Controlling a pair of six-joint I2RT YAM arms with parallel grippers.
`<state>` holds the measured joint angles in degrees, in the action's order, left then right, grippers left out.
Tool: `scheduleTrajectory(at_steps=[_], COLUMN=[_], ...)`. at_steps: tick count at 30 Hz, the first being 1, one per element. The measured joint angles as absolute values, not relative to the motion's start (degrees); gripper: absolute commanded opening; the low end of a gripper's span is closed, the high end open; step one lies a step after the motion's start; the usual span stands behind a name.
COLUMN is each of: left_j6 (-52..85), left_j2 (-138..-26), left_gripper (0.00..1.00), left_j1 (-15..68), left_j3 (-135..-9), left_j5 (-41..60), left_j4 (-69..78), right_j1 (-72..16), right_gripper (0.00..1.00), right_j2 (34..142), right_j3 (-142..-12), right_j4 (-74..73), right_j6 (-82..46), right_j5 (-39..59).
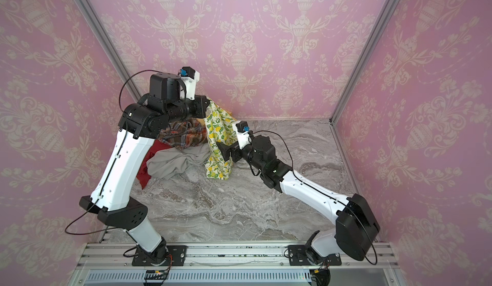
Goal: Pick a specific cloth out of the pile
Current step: 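Grasp the hanging lemon-print cloth with the right gripper below the left gripper, then carry the cloth away with the right gripper while the left gripper withdraws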
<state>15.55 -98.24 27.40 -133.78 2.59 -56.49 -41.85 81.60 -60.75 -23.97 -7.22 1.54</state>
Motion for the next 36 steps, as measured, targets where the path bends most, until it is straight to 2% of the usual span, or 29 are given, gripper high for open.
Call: scheduleTrajectory(at_steps=[9,16,17,18,19,20,21,22,30,36], left_j6=[15.59,15.94,15.99,15.99,15.99,15.99,15.99,15.99,15.97,16.67], left_j2=[-98.24,-98.26,-98.28,-98.28,-98.28,-98.28,-98.28,-98.28,-98.24,-96.29], left_gripper=[0.0,0.0,0.0,0.0,0.0,0.0,0.0,0.0,0.0,0.0], left_j1=[29.45,30.2,30.3,30.48,30.61,30.74,30.94,30.96,30.63,26.24], left_j3=[-132.68,-132.86,-132.99,-133.05,-133.14,-133.12,-133.12,-133.12,-128.55,-115.96], left_j5=[2.0,1.3,1.3,1.28,1.28,1.28,1.3,1.3,0.95,1.3], left_j4=[-54.43,-53.89,-53.89,-53.87,-53.82,-53.8,-53.78,-53.78,-50.35,-45.15], right_j1=[-44.62,-45.21,-45.21,-45.21,-45.21,-45.21,-45.21,-45.19,-45.08,-43.83], right_gripper=[1.0,1.0,0.97,0.9,0.74,0.5,0.2,0.0,0.0,0.0], right_j2=[84.18,91.96,93.32,94.48,95.64,96.62,97.25,97.51,88.47,79.13], right_j3=[-54.83,-53.95,-53.95,-53.95,-53.98,-54.06,-54.13,-54.17,-54.81,-59.29], right_j4=[-34.83,-42.22,-43.31,-43.99,-44.56,-44.8,-44.64,-44.12,-32.88,-18.9], right_j6=[-7.03,-6.61,-6.57,-6.28,-5.91,-5.8,-5.98,-6.04,-6.42,-7.79], right_j5=[-0.03,-6.07,-7.27,-8.36,-9.34,-10.24,-11.0,-11.49,-14.41,-15.97])
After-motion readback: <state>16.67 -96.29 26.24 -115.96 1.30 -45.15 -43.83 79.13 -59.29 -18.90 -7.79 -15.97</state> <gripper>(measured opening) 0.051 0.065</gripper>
